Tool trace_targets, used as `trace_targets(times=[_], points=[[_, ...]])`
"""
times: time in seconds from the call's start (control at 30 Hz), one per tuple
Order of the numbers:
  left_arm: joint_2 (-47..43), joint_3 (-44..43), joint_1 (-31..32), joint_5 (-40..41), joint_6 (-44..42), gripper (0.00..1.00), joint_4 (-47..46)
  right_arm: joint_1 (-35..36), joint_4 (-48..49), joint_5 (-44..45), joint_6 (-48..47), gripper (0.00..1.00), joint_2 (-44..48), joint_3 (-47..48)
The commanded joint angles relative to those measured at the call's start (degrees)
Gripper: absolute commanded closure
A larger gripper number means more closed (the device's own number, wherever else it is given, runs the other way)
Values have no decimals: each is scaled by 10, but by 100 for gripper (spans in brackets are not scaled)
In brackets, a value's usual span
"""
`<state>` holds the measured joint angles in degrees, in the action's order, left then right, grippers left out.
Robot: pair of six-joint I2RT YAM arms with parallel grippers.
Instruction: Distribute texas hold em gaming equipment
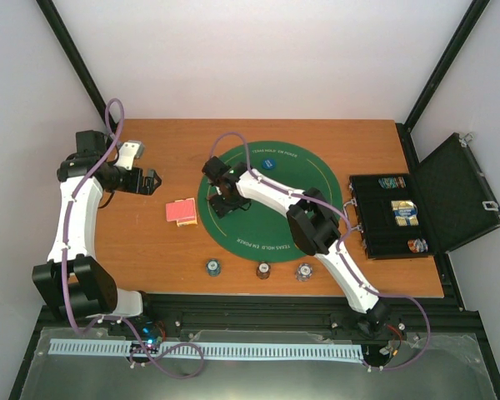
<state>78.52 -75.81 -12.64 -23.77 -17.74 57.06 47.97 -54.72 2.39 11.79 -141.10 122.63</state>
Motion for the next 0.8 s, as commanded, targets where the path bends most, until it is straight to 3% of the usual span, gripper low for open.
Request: trace_targets(times=[0.0,0.13,0.43,0.77], points=[[0,-26,-5,-4,-4,0,9,-1,-27,38,-4,22,40,14],[1,-27,-5,-1,-9,0,12,22,-36,83,-2,20,92,-3],[0,-28,-5,2,-9,0,12,153,27,77,67,15,231,-191],[-8,-22,-5,11,-8,0,12,218,64,34,105,14,229,-252]])
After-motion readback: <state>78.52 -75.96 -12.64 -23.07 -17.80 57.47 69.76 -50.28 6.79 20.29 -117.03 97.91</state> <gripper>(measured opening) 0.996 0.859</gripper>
